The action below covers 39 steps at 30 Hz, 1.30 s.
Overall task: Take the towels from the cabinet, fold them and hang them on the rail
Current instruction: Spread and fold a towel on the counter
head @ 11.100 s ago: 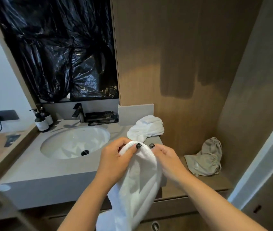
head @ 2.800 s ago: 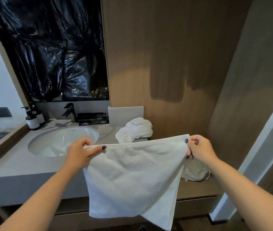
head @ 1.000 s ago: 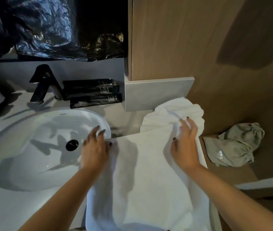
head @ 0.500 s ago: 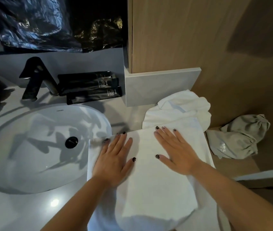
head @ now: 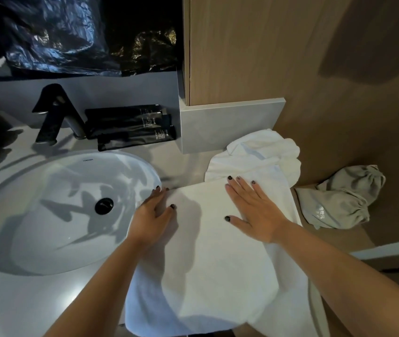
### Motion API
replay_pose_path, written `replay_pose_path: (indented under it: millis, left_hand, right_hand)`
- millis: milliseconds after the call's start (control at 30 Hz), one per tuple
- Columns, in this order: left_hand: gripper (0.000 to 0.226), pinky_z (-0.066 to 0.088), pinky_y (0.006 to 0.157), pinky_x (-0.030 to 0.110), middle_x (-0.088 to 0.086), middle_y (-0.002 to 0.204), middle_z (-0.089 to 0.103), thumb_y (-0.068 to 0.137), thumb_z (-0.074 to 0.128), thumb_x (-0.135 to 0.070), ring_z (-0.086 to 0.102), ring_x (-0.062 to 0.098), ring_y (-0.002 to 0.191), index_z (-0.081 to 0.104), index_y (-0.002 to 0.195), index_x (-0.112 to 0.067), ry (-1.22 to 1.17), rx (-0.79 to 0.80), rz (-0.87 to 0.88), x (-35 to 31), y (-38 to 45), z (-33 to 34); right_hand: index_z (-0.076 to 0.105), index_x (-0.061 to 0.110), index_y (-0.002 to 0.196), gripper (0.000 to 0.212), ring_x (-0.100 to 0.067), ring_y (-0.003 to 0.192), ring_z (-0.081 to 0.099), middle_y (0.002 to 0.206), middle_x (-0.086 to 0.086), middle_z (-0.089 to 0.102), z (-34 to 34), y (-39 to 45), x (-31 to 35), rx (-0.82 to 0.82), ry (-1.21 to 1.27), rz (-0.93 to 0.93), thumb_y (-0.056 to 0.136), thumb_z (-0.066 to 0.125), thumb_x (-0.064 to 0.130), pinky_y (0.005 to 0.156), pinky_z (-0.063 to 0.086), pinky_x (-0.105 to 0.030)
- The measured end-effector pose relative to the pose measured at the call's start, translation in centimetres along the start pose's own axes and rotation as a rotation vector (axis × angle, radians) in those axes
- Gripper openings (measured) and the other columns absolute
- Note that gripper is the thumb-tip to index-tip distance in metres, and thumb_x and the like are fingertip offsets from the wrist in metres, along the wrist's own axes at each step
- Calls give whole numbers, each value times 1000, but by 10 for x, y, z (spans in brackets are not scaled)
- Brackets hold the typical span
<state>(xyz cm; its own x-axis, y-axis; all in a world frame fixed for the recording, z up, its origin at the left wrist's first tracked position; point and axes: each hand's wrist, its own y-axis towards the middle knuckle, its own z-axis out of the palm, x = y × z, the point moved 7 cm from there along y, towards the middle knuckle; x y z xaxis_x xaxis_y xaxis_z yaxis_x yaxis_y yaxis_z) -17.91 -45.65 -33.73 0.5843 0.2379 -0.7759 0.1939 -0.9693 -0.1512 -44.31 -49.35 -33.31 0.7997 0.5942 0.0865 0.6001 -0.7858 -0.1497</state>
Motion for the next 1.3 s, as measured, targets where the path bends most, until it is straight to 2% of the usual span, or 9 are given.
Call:
replay_pose_path:
  millis: [233,433,567,733,867,967,1033,1167,1300]
  left_hand:
    - [51,26,119,35,2,159,29,98,52,-19,21,15,149,42,148,-15,157,-106,283,-29,-32,1]
    - [57,20,121,45,10,162,23,98,42,-26,15,23,151,33,153,-16,349,117,571,-80,-79,80]
    - [57,21,120,50,12,161,24,99,37,-30,17,28,151,31,154,-16,467,198,636,-105,-90,120]
    - [64,23,116,58,16,161,23,96,20,-48,18,35,150,29,154,-21,636,274,615,-108,-89,151]
    - [67,17,118,59,13,164,13,96,17,-53,7,32,152,27,155,-23,746,277,616,-99,-94,159]
    - [71,0,121,50,8,166,0,95,6,-59,-9,25,152,16,157,-27,767,276,606,-99,-94,160]
    - [76,-5,120,47,6,166,-4,92,-3,-64,-14,22,151,12,158,-29,756,272,612,-102,-95,159]
    - [74,7,121,52,9,165,9,95,1,-63,-2,25,153,23,156,-27,715,261,619,-102,-95,158]
    - [64,15,119,55,12,163,18,98,19,-54,7,29,152,29,154,-24,717,237,638,-104,-96,157]
  right_hand:
    - [27,13,154,63,-15,152,3,163,-1,15,-33,-63,8,-390,444,111,99,39,40,122,5,-25]
    - [45,23,133,37,-2,141,22,148,9,30,-26,-143,-7,-572,666,322,96,53,25,114,18,-13]
    - [55,27,109,29,-1,132,30,135,18,36,-11,-198,-9,-609,725,512,90,66,9,104,40,-32]
    - [59,42,84,30,7,128,27,125,38,31,16,-249,4,-510,822,588,83,74,16,67,51,-17]
    - [64,42,74,11,5,119,38,115,30,46,38,-265,6,-340,848,578,81,71,47,80,42,-11]
    - [72,35,86,61,-1,98,56,93,19,63,47,-268,4,-231,847,540,70,49,89,81,45,-19]
    - [74,31,91,70,-2,90,59,90,18,65,50,-269,-1,-159,809,552,68,46,91,77,49,-21]
    - [69,28,69,25,-12,58,55,74,9,61,54,-275,-11,-113,893,544,86,63,46,59,47,-33]
    - [53,23,54,40,-10,56,45,58,5,48,52,-297,-39,-128,1149,590,89,69,12,60,38,-26]
